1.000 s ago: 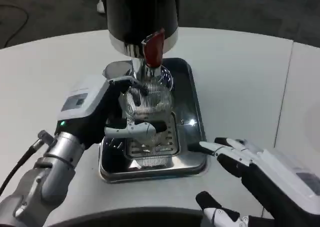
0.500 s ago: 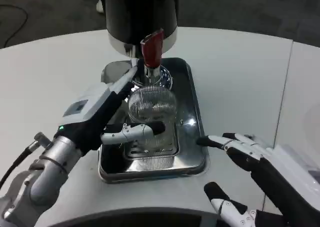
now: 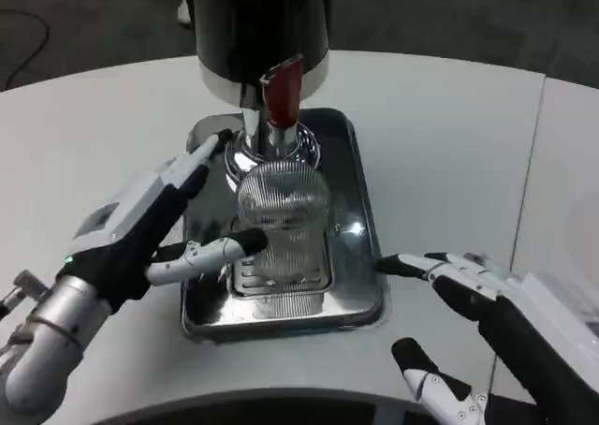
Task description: Grasp the cup under the faucet to collect the drink, then remove the cup.
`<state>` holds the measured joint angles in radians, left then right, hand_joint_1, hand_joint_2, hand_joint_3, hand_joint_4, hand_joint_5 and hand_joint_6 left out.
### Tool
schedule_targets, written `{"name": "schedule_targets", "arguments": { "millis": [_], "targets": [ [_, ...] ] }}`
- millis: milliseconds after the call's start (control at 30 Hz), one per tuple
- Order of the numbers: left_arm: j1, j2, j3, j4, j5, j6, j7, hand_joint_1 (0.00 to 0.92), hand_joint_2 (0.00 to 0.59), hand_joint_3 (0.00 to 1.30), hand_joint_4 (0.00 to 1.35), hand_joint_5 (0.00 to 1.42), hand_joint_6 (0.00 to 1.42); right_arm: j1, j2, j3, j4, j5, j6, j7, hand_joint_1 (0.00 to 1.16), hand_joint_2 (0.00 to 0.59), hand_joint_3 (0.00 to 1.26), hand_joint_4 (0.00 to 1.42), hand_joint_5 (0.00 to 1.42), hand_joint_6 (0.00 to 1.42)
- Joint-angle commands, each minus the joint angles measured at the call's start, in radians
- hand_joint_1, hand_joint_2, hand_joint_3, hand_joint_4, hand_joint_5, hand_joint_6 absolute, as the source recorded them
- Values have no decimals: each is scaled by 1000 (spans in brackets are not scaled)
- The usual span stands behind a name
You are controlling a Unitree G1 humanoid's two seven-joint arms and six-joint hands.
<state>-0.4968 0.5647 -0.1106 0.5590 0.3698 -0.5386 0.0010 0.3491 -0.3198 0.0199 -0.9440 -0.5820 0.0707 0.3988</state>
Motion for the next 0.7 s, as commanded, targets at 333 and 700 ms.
{"name": "schedule_targets", "arguments": {
  "millis": [333, 700],
  "targets": [
    [207, 42, 218, -400, -366, 113, -248, 0, 22, 0, 0, 16, 5, 8, 4, 1, 3, 9, -13, -19, 459, 510, 215, 184, 117, 46],
    [188, 9, 273, -673, -536, 276, -358, 0, 38, 1, 31, 113, 106, 25, 6, -12, -15, 14, -11, -20, 460, 511, 215, 184, 118, 47]
  ]
}}
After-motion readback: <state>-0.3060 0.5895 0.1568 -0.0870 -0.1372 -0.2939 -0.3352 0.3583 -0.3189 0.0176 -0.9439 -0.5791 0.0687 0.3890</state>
